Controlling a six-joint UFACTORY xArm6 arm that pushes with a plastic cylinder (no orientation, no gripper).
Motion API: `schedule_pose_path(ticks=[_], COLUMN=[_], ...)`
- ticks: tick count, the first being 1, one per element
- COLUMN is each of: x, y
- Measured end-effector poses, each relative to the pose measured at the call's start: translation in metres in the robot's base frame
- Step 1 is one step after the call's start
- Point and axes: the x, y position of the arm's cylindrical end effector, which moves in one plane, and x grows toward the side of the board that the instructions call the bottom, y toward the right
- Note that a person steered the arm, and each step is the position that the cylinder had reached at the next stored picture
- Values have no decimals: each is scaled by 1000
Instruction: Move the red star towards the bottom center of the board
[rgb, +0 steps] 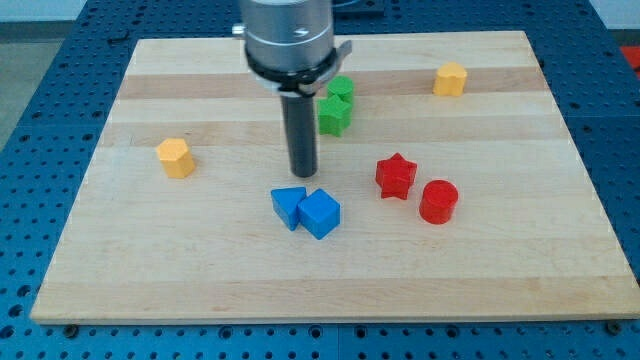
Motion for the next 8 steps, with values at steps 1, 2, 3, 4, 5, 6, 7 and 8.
schedule_pose_path(ticks=[1,2,3,4,5,6,7,8], x=[-16,-18,-18,-10,-9,-6,3,15], y=[38,86,129,152,142,120,96,75])
